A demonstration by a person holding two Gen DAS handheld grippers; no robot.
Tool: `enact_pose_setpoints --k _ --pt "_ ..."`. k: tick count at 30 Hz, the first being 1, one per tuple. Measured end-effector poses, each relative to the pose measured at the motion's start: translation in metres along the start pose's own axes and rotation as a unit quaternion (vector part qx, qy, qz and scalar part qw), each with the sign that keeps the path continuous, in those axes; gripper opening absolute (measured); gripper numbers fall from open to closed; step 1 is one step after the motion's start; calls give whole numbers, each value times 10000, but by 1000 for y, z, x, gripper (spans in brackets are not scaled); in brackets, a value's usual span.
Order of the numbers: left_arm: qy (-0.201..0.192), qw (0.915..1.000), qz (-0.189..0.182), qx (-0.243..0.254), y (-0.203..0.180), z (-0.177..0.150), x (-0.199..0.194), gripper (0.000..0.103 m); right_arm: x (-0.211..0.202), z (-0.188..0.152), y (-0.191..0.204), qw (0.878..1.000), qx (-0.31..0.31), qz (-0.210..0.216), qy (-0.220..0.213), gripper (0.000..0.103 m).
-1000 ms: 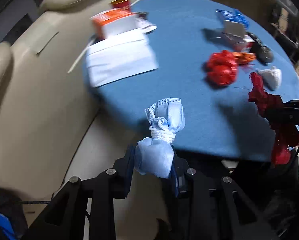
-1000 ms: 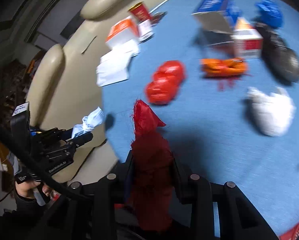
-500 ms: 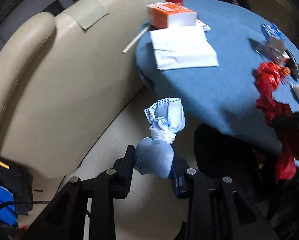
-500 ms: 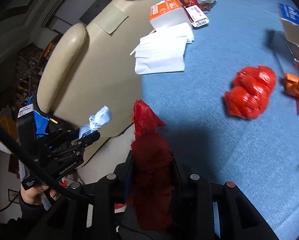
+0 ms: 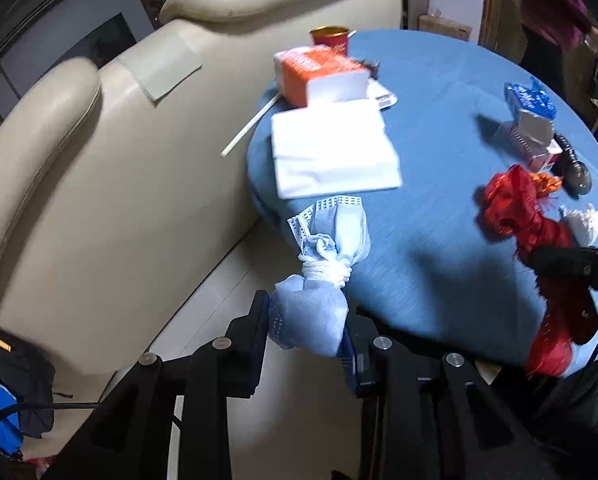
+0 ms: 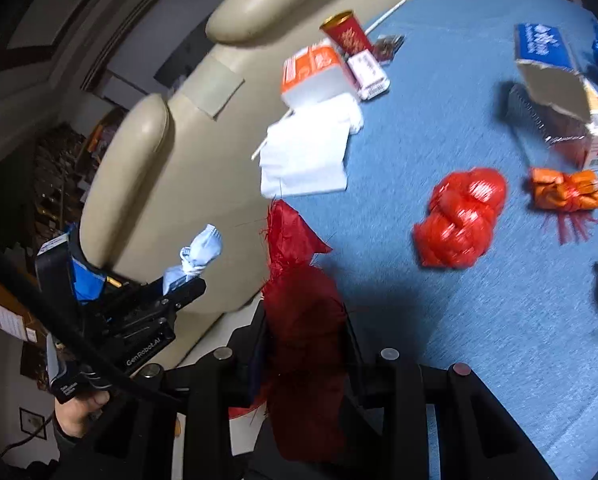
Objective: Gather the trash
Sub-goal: 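Carry the red cloth in the right tool while the left carries the mask toward the basket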
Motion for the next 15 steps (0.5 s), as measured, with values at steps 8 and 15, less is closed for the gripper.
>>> enact_pose_setpoints --k 8,15 --pt "38 9995 187 262 -12 9 -1 33 -10 4 -11 9997 188 133 -110 36" --pt "-10 9991 346 225 -7 14 -7 33 -9 4 -11 9991 258 303 -141 36"
Point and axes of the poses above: each gripper's, at about its wrist camera, not at the fingertips, and x roughly the way its jaws point, y to its left, z to its top, the point moved 3 cm from there along x, roughly the way its jaws point, and after that the axes turned 10 degrees about -y, right-handed, at the moved point
